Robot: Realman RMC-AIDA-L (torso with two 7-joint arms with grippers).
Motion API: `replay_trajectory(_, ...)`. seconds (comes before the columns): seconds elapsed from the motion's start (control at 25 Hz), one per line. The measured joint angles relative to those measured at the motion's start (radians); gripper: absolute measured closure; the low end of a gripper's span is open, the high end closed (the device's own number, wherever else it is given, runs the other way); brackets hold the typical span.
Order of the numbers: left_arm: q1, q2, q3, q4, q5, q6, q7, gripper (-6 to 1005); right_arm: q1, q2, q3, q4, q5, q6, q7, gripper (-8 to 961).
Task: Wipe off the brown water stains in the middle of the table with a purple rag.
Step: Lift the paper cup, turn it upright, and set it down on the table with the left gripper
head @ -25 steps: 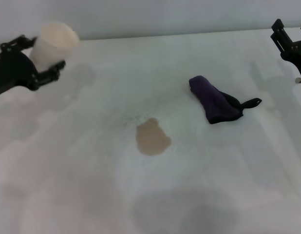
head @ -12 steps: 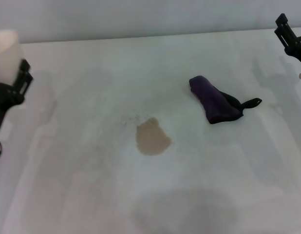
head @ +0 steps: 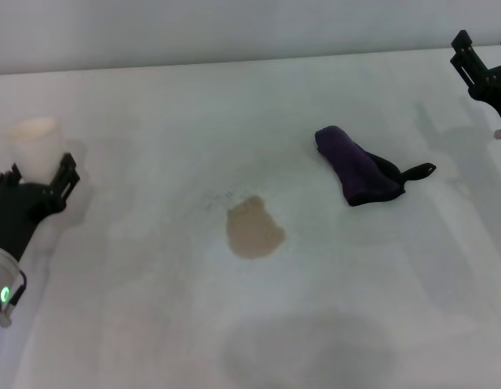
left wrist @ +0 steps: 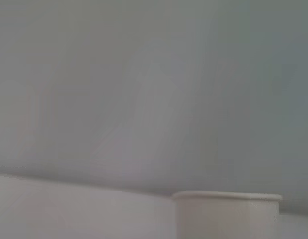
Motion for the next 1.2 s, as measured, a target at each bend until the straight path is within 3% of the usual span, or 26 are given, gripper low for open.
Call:
replay_trajectory(0.24,0.007,-0.004,0.002,0.012,0.005,-0.077,0.006,231,-0.005,0.0,0.0,-0.001,-0.011,0.012,0.01,86)
replay_trajectory(0.8,0.048,-0.001,0.002,0.059,0.052,-0.075,0.027,215,-0.006,0.0,0.0,-0.002,-0.011,0.047,0.011,87)
replay_trajectory(1.2,0.127,0.0,0.002,0.129,0.067,-0.011,0.107,106,-0.014,0.0,0.0,-0.002,-0.011,0.068,0.011,87)
